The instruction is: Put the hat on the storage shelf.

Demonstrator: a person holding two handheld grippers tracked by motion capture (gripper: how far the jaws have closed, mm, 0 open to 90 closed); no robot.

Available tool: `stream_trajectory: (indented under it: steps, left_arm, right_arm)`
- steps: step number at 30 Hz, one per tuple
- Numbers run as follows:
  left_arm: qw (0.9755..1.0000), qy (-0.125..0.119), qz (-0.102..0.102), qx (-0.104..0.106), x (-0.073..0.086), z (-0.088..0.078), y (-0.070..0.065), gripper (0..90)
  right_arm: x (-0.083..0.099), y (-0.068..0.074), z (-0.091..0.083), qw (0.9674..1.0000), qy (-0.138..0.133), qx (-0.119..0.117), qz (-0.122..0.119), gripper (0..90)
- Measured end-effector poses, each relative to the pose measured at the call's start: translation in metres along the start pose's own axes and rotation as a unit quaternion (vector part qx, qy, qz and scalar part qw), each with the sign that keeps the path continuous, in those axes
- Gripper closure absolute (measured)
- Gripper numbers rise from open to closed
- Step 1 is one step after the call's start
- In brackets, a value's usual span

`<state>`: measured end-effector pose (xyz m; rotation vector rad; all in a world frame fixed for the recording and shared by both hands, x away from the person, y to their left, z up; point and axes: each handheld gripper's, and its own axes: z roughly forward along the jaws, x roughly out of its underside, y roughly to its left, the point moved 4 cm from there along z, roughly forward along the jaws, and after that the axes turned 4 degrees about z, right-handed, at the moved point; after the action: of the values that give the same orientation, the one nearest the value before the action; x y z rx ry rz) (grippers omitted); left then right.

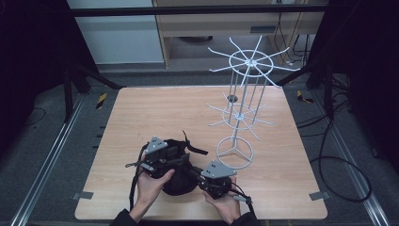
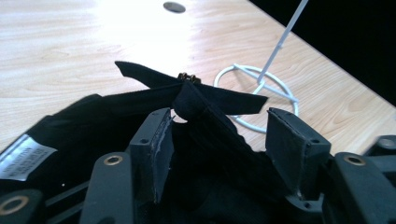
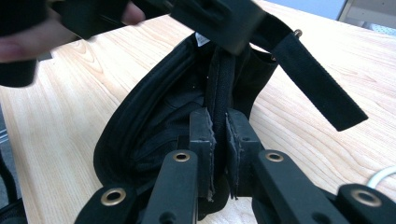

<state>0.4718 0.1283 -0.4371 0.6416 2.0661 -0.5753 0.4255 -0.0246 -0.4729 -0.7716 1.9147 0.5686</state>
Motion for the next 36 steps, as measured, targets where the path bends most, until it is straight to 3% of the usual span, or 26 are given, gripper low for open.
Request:
stream_trajectory:
  steps: [7, 11, 19, 28, 36]
  left_arm:
    - [0.9996, 0.018, -0.018, 0.008, 0.009, 0.009, 0.001, 47.3]
    - [0.9996, 0.022, -0.019, 0.000, 0.011, 0.009, 0.002, 61.8]
    - [0.9990, 0.030, -0.030, 0.013, 0.013, 0.010, 0.001, 76.4]
    - [0.9991, 0.023, -0.032, 0.015, 0.014, 0.006, 0.003, 82.0]
    - [0.9993, 0.008, -0.033, 0.018, 0.010, -0.003, 0.006, 82.9]
  right_arm:
    - [0.003, 0.007, 0.004, 0.9998, 0.008, -0.013, -0.013, 82.3]
    - [0.005, 0.009, 0.006, 0.9996, 0.015, -0.019, -0.017, 81.9]
    - [0.005, 0.010, 0.007, 0.9995, 0.016, -0.025, -0.014, 79.7]
    - [0.004, 0.012, 0.003, 0.9985, 0.009, -0.053, -0.006, 66.0]
    - [-0.005, 0.006, -0.019, 0.9974, -0.020, -0.069, 0.010, 59.2]
